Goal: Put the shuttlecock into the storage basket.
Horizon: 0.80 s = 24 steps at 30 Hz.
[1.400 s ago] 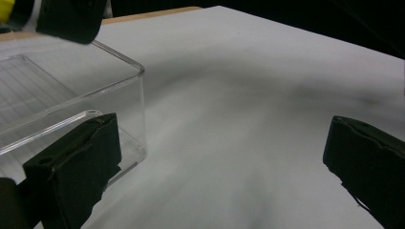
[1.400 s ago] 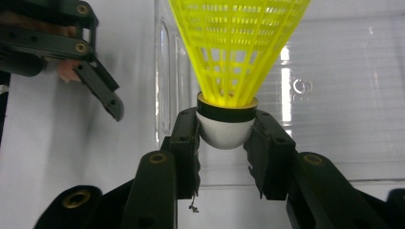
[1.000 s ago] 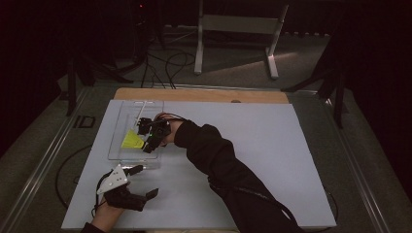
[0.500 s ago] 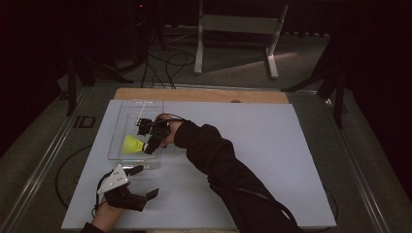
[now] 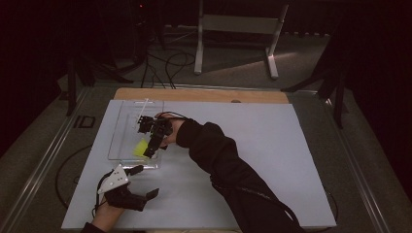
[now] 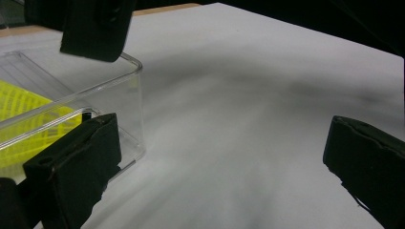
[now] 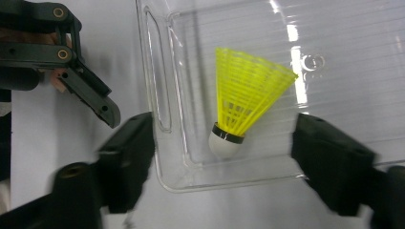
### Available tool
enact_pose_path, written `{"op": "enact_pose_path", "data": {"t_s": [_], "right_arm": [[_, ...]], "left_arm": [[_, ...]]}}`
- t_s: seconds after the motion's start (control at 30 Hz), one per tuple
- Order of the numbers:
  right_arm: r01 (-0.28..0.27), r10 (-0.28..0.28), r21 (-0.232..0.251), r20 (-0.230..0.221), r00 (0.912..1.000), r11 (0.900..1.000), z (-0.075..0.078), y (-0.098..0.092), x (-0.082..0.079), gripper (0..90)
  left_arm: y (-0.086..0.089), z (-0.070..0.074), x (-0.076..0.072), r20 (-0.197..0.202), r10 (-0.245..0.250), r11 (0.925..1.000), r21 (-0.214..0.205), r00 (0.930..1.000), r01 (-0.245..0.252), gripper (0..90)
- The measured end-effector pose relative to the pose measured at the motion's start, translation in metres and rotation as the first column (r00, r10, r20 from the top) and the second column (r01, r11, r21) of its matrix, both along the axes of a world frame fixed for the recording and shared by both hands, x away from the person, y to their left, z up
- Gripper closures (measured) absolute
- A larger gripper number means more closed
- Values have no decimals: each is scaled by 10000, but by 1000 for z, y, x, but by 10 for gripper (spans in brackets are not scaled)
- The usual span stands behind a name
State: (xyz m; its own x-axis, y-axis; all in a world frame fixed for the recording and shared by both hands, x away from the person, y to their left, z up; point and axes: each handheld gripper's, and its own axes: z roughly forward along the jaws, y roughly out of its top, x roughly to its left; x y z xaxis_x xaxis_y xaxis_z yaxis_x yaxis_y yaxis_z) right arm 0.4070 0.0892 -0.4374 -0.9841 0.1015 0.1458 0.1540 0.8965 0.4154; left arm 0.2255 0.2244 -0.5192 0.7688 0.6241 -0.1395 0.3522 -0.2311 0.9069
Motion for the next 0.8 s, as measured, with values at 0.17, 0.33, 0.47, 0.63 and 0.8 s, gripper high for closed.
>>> {"op": "enact_pose_path", "data": {"t_s": [0.17,0.33,0.47,0.63,0.8], "right_arm": [[124,-124,71,-11,9999,9999,3,-2,0,128],[373,-369,195,-217,9991,9991,5,-5,2,92],[715,-716,153,47,9974,9973,8,-9,3,92],[782,-783,364,21,9969,9963,11,-17,4,92],[874,-875,293,17,9962,9957,14,-23,5,92]], "left_arm": [[0,0,0,2,-8,10000,4,10000,8,3],[0,0,0,-15,-3,10000,-1,10000,3,3],[0,0,0,-14,6,10000,-6,10000,-6,4],[-1,0,0,-10,-9,10000,26,10000,9,3],[-1,-1,1,-29,-14,10000,55,10000,14,4]]}}
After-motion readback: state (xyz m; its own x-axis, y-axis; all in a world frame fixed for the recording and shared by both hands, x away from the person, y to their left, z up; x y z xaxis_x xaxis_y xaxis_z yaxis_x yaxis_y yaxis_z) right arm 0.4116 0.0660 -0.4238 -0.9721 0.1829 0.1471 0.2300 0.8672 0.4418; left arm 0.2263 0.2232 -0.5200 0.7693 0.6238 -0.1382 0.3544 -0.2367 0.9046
